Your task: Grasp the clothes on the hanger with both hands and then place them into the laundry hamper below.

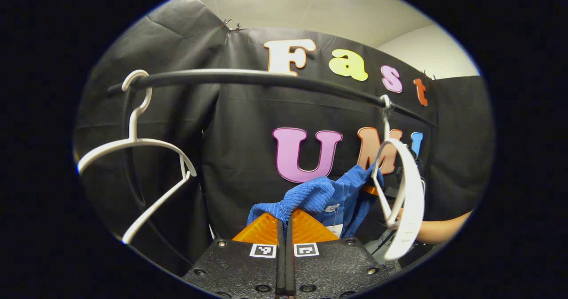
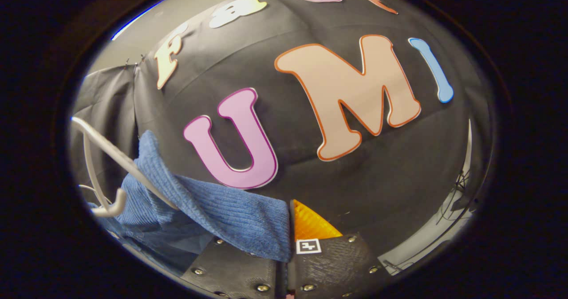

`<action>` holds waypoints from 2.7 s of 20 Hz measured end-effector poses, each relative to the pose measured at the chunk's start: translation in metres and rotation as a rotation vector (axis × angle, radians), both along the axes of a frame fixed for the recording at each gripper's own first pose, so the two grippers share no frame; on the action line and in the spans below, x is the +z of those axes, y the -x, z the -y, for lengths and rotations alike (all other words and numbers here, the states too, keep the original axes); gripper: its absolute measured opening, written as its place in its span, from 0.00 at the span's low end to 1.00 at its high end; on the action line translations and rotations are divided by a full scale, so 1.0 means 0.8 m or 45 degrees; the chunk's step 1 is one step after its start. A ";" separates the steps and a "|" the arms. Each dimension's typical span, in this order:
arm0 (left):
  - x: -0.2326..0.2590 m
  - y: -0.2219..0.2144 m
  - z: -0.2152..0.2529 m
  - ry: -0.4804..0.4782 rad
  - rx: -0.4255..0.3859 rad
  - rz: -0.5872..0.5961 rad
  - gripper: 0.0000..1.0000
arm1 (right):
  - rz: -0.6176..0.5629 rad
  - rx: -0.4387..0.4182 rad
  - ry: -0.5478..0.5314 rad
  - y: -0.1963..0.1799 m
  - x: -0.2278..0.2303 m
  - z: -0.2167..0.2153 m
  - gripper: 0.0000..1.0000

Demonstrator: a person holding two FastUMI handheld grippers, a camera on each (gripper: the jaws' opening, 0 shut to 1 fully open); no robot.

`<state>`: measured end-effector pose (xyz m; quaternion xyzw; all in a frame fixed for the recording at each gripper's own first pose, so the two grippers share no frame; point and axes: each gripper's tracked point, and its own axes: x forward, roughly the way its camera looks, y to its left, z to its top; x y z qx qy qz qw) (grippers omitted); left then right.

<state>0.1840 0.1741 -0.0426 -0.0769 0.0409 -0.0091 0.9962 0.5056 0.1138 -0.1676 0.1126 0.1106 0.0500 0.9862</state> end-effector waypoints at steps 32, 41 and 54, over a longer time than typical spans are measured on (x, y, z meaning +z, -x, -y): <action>-0.157 0.049 0.148 -0.035 -0.046 -0.193 0.02 | -0.237 0.116 0.162 0.351 -0.032 -0.010 0.05; -0.107 0.044 0.221 -0.041 -0.113 -0.162 0.01 | -0.142 0.105 0.131 0.375 0.023 -0.004 0.05; 0.020 -0.023 0.271 -0.037 -0.106 0.038 0.02 | 0.064 0.207 0.035 0.323 0.145 -0.021 0.07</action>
